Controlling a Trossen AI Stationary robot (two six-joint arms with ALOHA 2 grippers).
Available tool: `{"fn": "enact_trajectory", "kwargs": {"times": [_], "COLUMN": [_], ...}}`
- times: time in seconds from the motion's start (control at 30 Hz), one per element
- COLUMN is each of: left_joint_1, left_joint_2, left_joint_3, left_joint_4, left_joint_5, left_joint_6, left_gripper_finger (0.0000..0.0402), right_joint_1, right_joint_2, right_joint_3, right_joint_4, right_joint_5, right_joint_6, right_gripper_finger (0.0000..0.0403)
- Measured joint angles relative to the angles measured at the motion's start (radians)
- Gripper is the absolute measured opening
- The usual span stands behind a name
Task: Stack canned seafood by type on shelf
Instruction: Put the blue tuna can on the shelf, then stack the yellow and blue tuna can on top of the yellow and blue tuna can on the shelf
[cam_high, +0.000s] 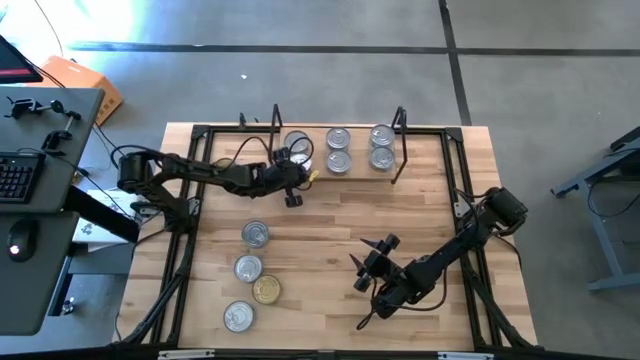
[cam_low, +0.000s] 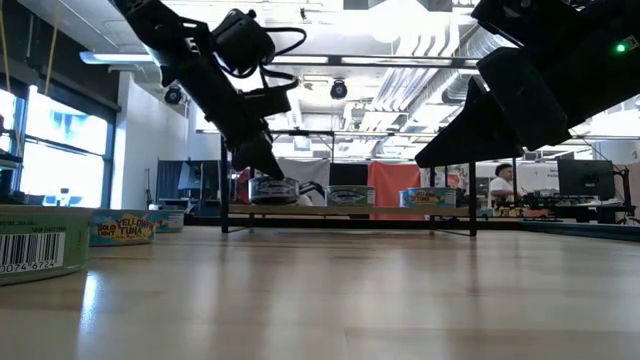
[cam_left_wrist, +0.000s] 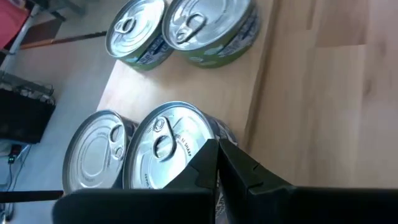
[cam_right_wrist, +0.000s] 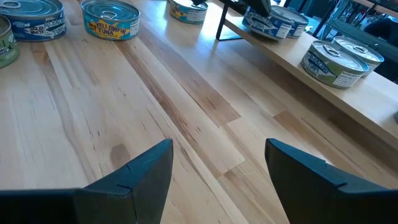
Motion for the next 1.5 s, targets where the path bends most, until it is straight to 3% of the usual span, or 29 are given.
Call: {"fn": "enact_trajectory", "kwargs": {"times": [0.2, 0.57, 0.7, 0.97, 1.13, 1.23, 1.5], "left_joint_1": [0.016, -0.008, -0.077, -0.341, -0.527, -0.635, -0.944], "left_joint_2": [0.0, -0.023, -0.078, -0.206, -0.216, -0.212, -0.213], "left_joint_3": [0.0, 0.015, 0.07, 0.085, 0.085, 0.085, 0.085], "left_joint_4": [0.0, -0.009, -0.033, -0.115, -0.316, -0.458, -0.944], "left_joint_5": [0.016, 0.013, 0.01, -0.008, -0.139, -0.202, -0.172], "left_joint_6": [0.006, -0.036, -0.038, -0.12, -0.305, -0.489, -1.159], "left_gripper_finger": [0.0013, 0.0094, 0.0098, 0.0079, 0.0064, 0.0056, 0.0042], "right_joint_1": [0.0, -0.003, -0.025, -0.092, -0.105, -0.116, -0.17], "right_joint_2": [0.0, 0.0, 0.0, 0.025, 0.061, 0.083, 0.131], "right_joint_3": [0.0, 0.0, 0.0, 0.0, 0.0, 0.0, 0.0], "right_joint_4": [0.0, 0.0, 0.003, 0.069, 0.257, 0.39, 0.534], "right_joint_5": [0.0, 0.0, -0.022, -0.227, -0.227, -0.225, -0.225], "right_joint_6": [0.0, 0.0, -0.001, -0.051, -0.164, -0.242, -0.323], "right_gripper_finger": [0.0247, 0.0247, 0.0247, 0.0247, 0.0247, 0.0247, 0.0247]}}
